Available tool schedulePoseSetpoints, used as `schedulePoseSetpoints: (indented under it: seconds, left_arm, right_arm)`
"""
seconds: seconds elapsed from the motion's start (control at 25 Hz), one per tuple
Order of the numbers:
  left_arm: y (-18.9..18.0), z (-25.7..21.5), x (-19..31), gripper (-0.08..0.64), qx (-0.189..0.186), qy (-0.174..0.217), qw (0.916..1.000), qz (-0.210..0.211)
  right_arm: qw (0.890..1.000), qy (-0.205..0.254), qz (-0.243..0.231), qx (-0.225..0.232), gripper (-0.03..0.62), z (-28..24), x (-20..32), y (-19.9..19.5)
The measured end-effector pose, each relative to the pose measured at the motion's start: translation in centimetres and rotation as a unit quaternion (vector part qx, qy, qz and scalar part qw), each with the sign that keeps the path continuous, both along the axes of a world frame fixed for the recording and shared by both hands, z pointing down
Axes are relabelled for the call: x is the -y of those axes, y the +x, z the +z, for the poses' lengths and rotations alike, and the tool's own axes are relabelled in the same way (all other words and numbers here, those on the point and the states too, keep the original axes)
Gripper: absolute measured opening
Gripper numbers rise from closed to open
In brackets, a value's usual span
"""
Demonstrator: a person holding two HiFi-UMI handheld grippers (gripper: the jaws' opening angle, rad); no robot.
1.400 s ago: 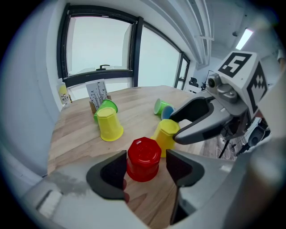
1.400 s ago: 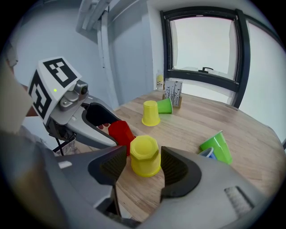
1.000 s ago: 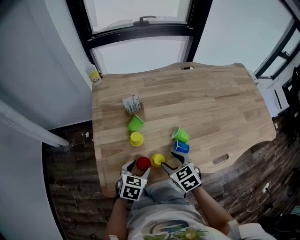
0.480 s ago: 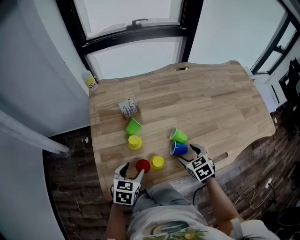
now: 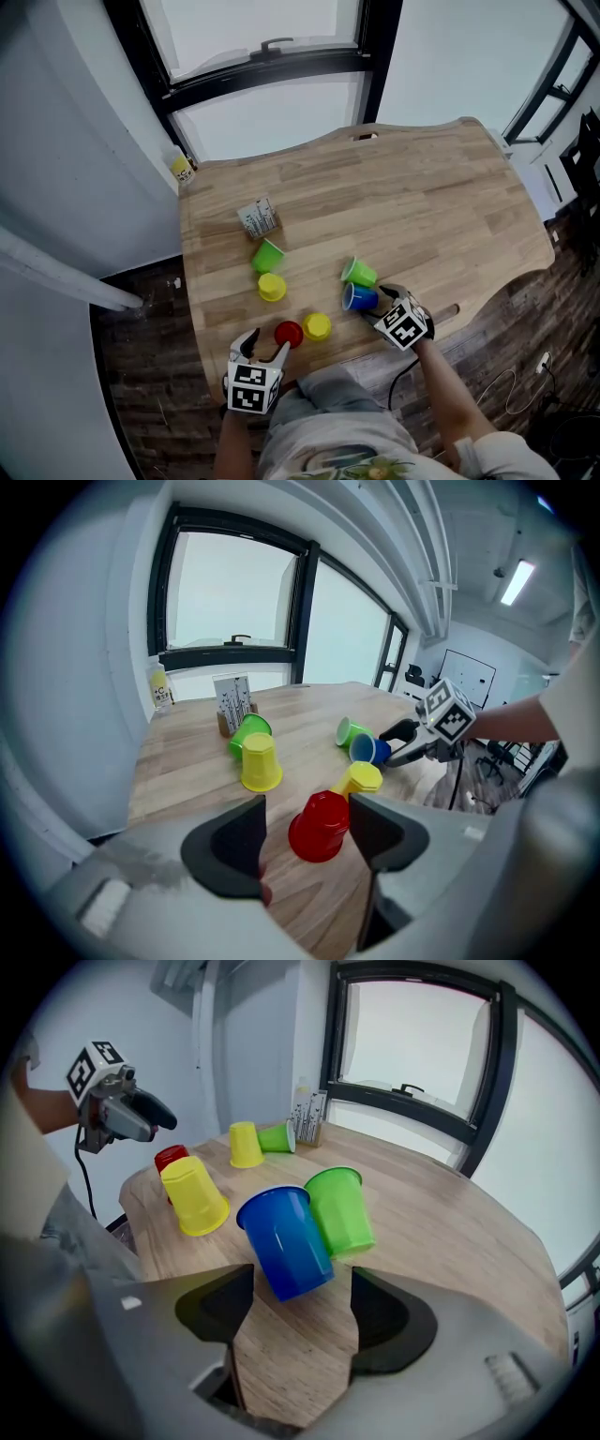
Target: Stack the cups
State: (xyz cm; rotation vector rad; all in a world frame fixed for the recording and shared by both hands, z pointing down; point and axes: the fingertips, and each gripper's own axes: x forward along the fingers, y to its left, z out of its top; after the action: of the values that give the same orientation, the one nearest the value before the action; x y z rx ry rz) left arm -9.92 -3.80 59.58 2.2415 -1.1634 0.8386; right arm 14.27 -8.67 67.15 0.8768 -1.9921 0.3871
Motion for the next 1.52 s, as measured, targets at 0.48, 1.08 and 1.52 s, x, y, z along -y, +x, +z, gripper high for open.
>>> schedulePoseSetpoints:
  seconds: [0.48, 1.08, 1.52]
  left_arm:
    - [0.1, 0.2, 0.3, 0.289, 0.001, -0.005, 1.0, -0.001]
    - [0.5, 0.1, 0.3, 0.288, 0.004, -0.003, 1.0, -0.001]
    - [0.2, -0.2, 0.1, 0.288, 0.004, 0.001, 1.0, -0.008]
  right_arm:
    - [1.0, 0.003, -0.025, -0.002, 0.252, -0.6, -0.2, -0.7]
    - [0.998, 0.04, -0.046, 0.004, 0.245, -5.1, -1.1, -2.0]
    - [0.993, 0.05, -0.093, -0.054, 0.245, -6.1, -2.1, -3.1]
